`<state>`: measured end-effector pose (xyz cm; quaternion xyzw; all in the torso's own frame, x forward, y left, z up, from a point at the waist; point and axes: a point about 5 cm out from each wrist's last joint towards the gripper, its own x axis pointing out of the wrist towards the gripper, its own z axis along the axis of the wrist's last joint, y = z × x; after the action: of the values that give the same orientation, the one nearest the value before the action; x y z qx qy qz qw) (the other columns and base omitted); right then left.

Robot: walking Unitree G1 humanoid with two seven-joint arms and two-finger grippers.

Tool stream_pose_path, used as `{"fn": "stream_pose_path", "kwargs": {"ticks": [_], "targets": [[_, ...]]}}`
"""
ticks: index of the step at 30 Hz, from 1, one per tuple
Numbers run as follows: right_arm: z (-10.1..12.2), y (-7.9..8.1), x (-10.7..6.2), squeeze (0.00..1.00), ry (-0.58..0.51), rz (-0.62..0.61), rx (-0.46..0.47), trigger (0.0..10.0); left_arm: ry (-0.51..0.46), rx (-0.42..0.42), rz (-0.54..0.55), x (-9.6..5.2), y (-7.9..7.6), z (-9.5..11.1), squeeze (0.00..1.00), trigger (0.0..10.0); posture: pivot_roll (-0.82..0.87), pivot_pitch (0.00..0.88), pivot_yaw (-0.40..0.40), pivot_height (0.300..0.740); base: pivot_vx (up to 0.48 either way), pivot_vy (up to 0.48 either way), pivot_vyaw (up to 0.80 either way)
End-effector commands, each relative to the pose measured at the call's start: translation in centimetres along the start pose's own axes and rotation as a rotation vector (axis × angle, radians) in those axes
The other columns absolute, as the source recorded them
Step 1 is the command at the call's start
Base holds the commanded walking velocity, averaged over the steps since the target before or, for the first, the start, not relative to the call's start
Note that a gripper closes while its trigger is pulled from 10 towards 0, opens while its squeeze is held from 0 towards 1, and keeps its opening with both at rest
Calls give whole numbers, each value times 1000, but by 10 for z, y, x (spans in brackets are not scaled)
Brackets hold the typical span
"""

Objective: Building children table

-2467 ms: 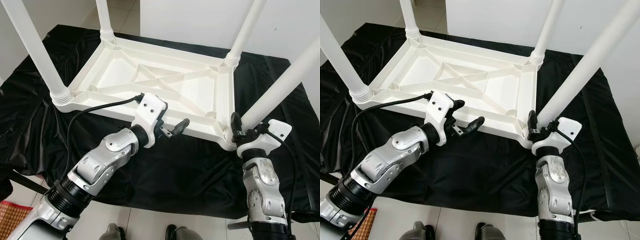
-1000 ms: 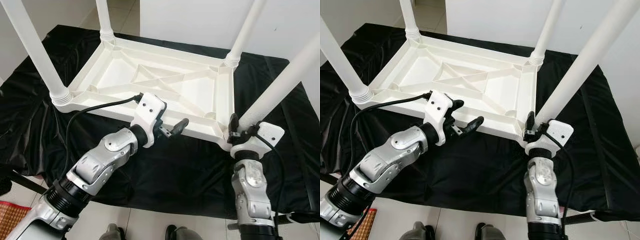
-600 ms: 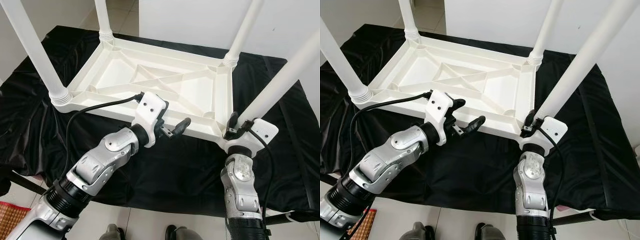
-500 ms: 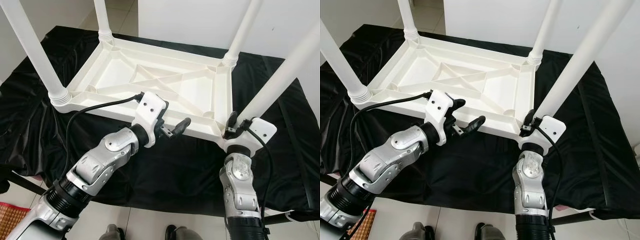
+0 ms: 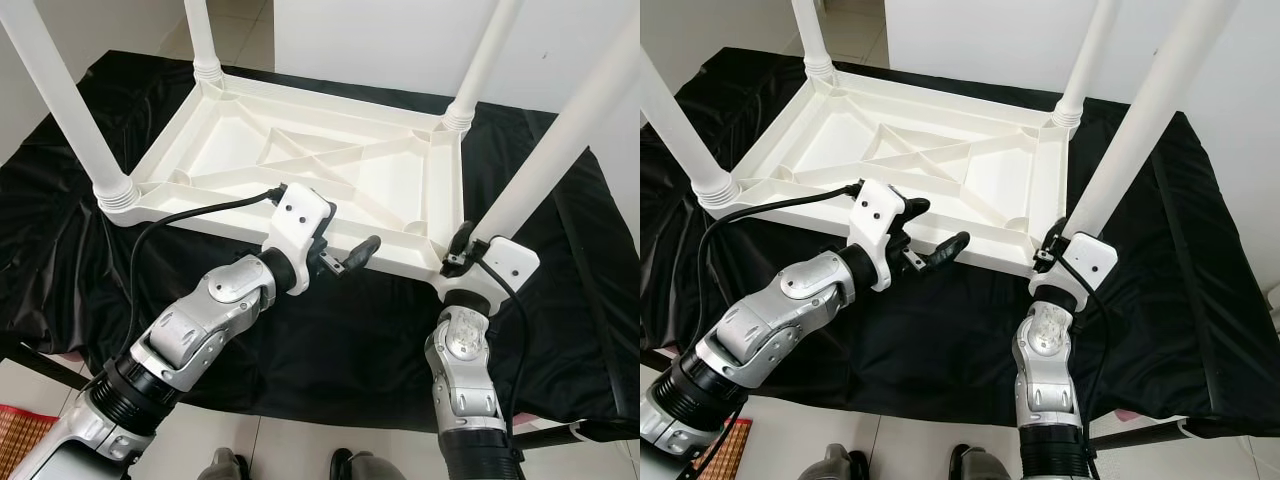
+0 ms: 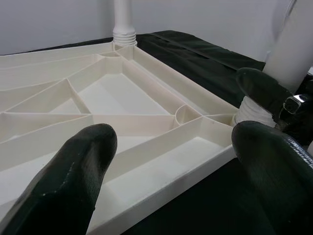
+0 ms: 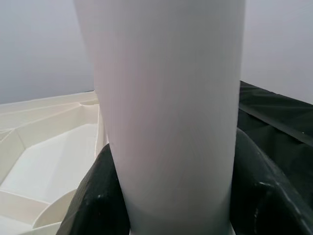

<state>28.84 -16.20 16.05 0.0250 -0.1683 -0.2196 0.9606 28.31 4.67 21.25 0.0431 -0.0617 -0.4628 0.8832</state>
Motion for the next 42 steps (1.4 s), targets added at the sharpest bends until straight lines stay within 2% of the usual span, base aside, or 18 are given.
{"fn": "stream_pose_path", "kwargs": {"ticks": [1,6,11,22,30,42], "targets": [[-22,-5,-11,0,120,-2,2,10000,3,9,-256,-3,-15,2,0,10000,86,189,-10,740,0,0,0],[-24,-17,-13,0,136,-90,31,10000,4,9,-263,-2,-15,2,0,10000,84,188,-7,740,0,0,0],[-26,-21,-12,0,147,-114,31,10000,4,10,-268,-2,-15,2,0,10000,80,182,-1,740,0,0,0],[-31,-22,-13,0,164,-120,32,10000,7,13,-268,-2,-15,2,0,10000,85,172,-6,740,0,0,0],[-32,-25,-13,0,188,-198,31,10000,4,12,-267,-2,-16,1,0,10000,84,167,-10,740,0,0,0],[-29,-22,-12,0,164,-174,22,10000,2,10,-273,-1,-17,0,0,10000,76,157,-17,740,0,0,0]]}}
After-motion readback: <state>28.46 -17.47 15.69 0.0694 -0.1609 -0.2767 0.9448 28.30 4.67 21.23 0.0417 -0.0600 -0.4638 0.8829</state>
